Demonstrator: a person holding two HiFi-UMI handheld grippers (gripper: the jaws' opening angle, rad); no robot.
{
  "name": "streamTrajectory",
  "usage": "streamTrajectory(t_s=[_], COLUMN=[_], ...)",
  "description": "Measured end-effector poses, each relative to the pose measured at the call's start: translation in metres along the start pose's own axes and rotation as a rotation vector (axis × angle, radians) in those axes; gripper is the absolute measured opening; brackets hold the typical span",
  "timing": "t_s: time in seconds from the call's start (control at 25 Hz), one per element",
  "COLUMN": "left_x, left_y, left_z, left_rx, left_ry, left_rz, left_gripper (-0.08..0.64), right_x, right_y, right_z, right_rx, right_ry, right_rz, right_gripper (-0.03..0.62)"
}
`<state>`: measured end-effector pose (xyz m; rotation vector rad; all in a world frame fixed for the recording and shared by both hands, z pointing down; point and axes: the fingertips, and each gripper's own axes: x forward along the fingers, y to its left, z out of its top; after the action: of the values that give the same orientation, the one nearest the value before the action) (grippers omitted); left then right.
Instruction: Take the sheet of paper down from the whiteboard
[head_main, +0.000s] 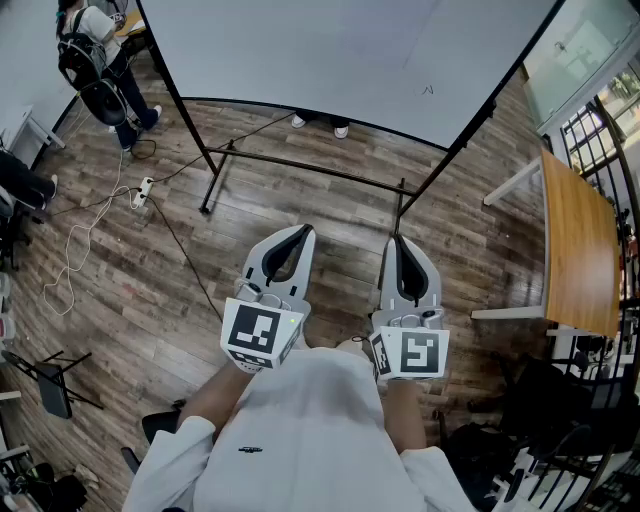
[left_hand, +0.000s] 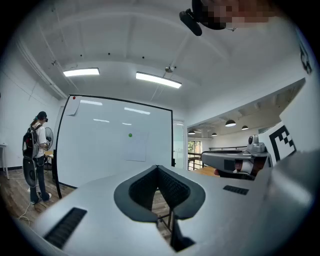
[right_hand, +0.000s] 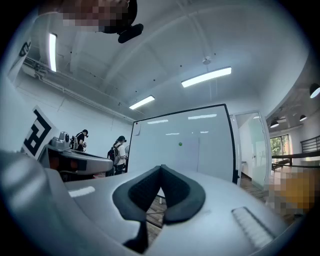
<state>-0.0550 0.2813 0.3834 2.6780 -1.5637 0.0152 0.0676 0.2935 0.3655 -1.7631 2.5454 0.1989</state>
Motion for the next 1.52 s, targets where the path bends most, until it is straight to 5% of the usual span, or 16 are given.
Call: streamTrajectory(t_s=[0.88, 1.52], left_x=[0.023, 0.214], left_y=[0.050, 0.135], left_z=[-0.009, 0.022], left_rx=[-0.032, 0.026], left_ry=[0.008, 0.000], left_rz=[-0.023, -0.020], left_gripper=[0.006, 0.006], right_x=[0.043, 0.235], right_y=[0.000, -0.097], right_z=[-0.020, -0.026], right_rx=[0.066, 0.106], right_ry=[0.011, -0.049], right_rz=[-0.061, -0.065], right_gripper=[0.002, 0.002])
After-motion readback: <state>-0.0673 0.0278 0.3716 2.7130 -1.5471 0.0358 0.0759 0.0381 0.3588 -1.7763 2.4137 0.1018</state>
